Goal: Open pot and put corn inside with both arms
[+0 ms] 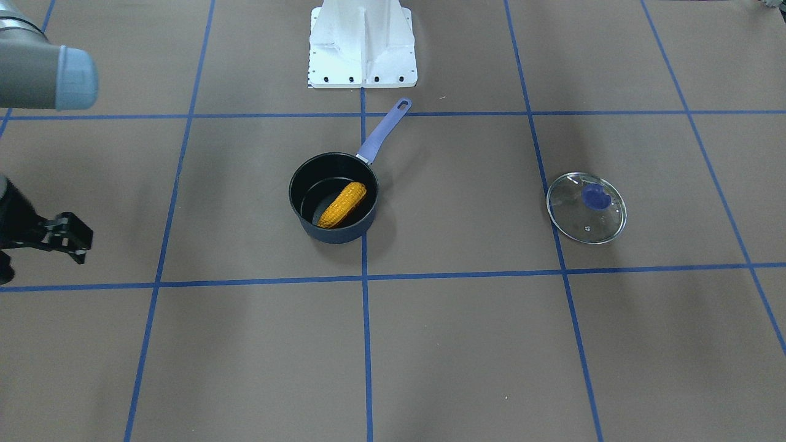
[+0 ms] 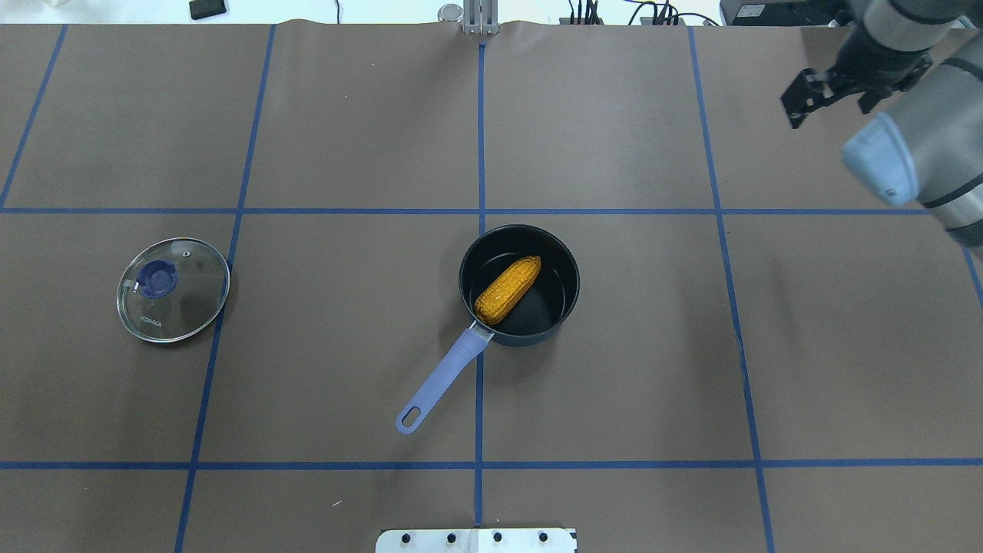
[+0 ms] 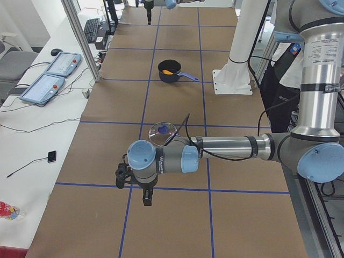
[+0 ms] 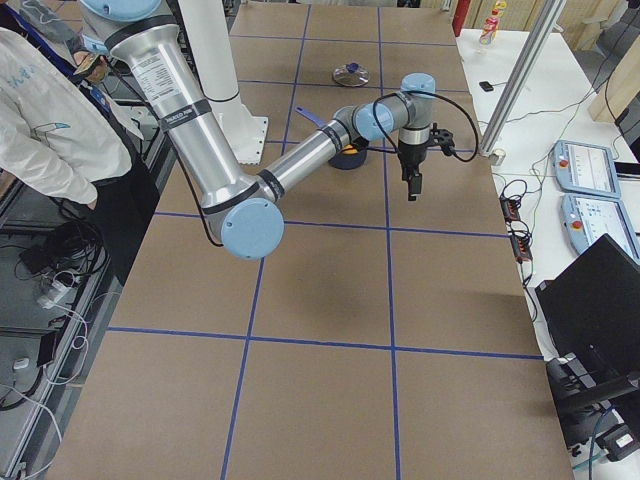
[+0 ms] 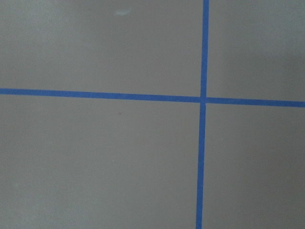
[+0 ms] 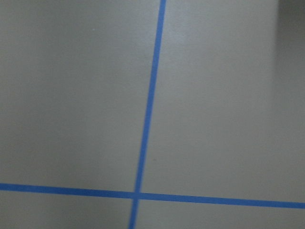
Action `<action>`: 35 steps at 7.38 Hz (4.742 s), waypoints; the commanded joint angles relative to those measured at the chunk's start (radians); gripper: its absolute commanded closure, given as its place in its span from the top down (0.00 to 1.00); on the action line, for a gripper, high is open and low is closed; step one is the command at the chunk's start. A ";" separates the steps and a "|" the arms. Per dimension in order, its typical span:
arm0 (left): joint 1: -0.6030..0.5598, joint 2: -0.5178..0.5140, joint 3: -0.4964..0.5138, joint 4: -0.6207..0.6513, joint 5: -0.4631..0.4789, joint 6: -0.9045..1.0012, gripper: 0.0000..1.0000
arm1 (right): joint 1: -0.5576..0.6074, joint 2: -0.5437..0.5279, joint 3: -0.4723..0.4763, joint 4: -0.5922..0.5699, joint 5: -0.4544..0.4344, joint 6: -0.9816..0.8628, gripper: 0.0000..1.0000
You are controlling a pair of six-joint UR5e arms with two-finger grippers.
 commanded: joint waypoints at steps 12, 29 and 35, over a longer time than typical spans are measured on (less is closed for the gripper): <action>0.079 0.045 -0.105 0.000 0.006 0.001 0.98 | 0.392 -0.589 0.028 0.171 0.186 -0.395 1.00; 0.079 0.073 -0.108 -0.001 0.008 0.001 0.98 | 0.392 -0.576 0.023 0.173 0.194 -0.392 1.00; 0.079 0.073 -0.117 0.000 0.008 0.001 0.98 | 0.391 -0.576 0.027 0.173 0.194 -0.393 1.00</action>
